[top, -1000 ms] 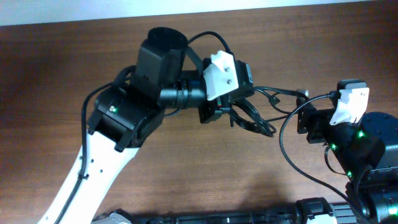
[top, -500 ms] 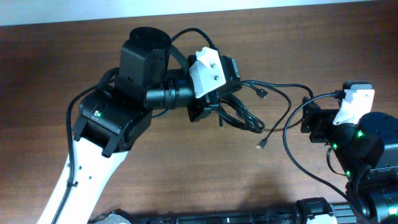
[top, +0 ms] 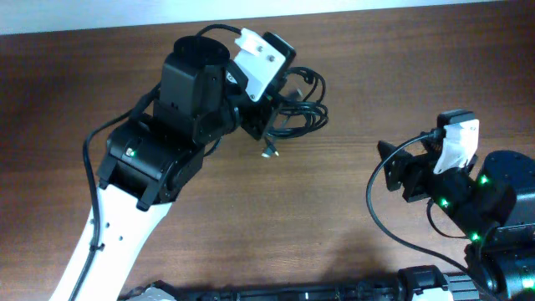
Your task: Untangle cables
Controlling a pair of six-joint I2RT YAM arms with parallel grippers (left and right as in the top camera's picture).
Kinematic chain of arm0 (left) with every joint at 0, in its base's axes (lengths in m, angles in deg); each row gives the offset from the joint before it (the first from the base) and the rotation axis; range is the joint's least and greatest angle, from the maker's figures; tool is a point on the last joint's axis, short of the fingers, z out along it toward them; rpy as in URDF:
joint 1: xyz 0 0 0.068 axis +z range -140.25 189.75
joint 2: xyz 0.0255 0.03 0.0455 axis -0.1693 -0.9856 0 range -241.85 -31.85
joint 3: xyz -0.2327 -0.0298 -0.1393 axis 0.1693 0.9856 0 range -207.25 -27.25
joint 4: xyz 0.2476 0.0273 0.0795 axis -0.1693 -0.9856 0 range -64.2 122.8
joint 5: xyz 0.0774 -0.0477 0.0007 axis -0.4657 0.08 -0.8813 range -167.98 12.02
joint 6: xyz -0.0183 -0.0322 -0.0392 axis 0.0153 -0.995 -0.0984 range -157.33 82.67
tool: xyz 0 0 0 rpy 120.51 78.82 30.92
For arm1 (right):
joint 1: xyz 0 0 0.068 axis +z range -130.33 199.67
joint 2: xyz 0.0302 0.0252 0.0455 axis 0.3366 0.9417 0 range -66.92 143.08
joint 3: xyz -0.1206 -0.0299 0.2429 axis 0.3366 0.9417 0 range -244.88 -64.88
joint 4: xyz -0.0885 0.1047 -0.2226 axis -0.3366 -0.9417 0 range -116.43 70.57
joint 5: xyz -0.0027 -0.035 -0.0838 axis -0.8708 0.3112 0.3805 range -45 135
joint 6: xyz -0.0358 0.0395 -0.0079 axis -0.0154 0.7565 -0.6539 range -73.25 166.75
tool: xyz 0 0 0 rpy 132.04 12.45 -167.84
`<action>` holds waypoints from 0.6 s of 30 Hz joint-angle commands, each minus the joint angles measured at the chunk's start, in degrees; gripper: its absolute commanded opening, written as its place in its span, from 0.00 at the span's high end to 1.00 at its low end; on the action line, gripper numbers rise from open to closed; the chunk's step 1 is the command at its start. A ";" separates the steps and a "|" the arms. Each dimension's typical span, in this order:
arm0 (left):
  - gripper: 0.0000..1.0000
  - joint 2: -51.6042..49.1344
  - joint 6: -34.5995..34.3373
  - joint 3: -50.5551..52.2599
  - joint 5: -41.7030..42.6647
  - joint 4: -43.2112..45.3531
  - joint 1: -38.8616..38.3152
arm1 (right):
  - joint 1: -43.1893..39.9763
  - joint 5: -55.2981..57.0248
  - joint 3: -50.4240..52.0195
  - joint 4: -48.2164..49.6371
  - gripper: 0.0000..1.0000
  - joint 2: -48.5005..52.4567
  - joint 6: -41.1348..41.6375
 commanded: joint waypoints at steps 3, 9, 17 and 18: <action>1.00 1.36 -7.91 -0.63 0.28 0.55 0.02 | 0.26 -14.78 -0.85 1.99 0.21 0.20 -4.39; 1.00 1.36 -7.91 -0.63 7.82 1.49 0.02 | 0.26 -24.46 -0.85 4.81 0.21 0.20 -9.22; 1.00 1.36 -7.69 -0.63 13.29 2.49 0.02 | 0.26 -24.90 -0.85 5.60 0.21 0.20 -18.18; 1.00 1.36 -7.65 -0.63 13.75 2.49 -0.02 | 0.26 -24.87 -0.85 5.57 0.21 0.20 -19.58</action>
